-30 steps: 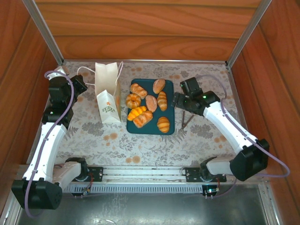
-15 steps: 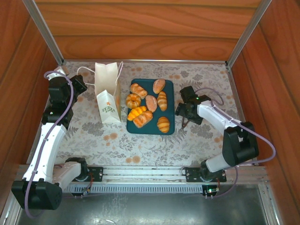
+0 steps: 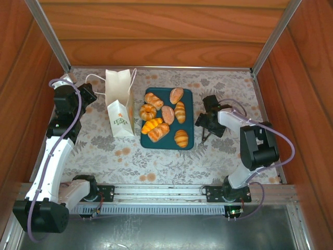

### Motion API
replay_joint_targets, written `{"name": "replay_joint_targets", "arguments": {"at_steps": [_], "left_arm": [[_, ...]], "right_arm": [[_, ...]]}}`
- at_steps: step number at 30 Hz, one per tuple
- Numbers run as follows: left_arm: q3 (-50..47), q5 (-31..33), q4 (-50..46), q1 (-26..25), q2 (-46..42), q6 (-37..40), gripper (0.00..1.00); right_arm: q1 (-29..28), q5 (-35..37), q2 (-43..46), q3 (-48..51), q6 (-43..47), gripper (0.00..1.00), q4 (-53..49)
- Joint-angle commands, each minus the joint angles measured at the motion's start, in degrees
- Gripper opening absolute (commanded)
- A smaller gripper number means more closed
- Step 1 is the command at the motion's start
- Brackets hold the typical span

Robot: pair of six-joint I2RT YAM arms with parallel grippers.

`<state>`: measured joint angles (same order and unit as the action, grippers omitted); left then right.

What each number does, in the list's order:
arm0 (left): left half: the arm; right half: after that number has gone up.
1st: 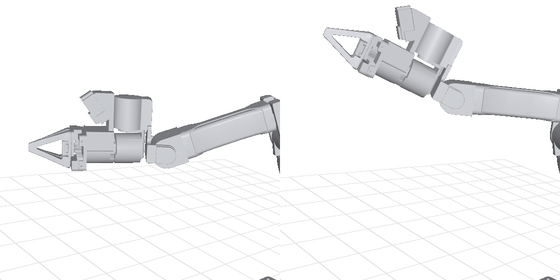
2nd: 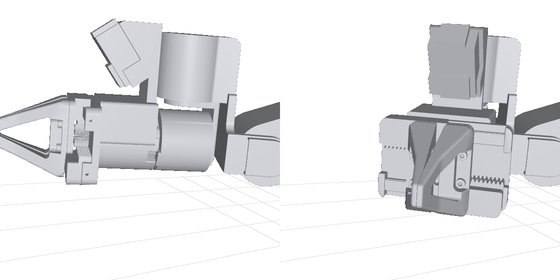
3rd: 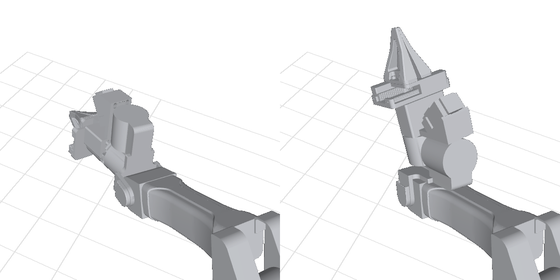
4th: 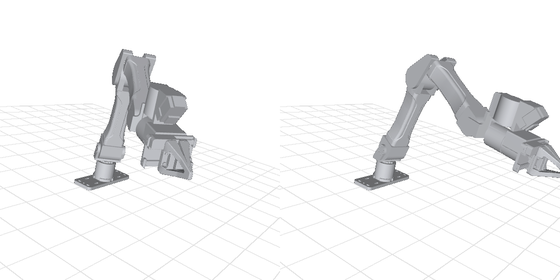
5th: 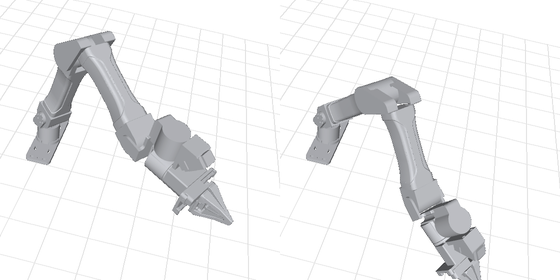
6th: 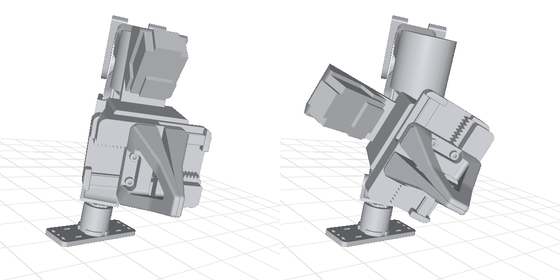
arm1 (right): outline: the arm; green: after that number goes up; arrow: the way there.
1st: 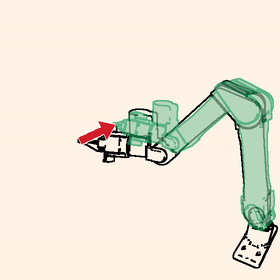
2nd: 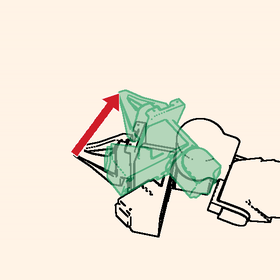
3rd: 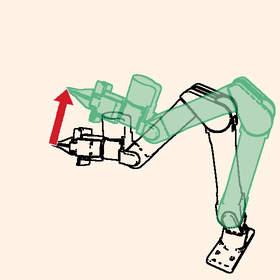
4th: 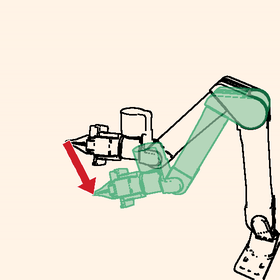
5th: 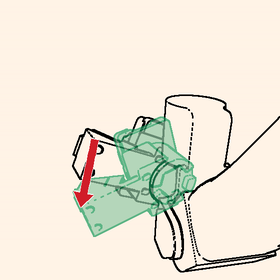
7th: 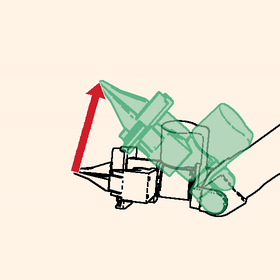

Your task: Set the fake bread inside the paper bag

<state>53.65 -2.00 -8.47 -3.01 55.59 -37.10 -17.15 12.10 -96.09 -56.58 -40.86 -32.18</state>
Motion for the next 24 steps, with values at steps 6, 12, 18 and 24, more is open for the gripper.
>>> {"name": "replay_joint_targets", "arguments": {"at_steps": [6, 12, 18, 24], "left_arm": [[-0.2, -0.8, 1.6, 0.7, 0.2, -0.3, 0.00], [-0.5, -0.8, 1.8, 0.7, 0.2, -0.3, 0.00], [-0.8, -0.7, 1.8, 0.7, -0.1, -0.5, 0.00], [-1.0, -0.8, 1.7, 0.7, -0.3, -0.6, 0.00]], "right_arm": [[0.8, -2.1, -4.0, 0.6, 1.9, 0.95, 1.8], [0.8, -2.1, -5.1, -0.4, 1.5, 0.84, 0.3], [0.8, -2.5, -5.1, -0.9, 0.9, 0.58, -0.7], [0.8, -2.6, -2.4, -0.7, 1.5, 0.24, -0.8]]}}
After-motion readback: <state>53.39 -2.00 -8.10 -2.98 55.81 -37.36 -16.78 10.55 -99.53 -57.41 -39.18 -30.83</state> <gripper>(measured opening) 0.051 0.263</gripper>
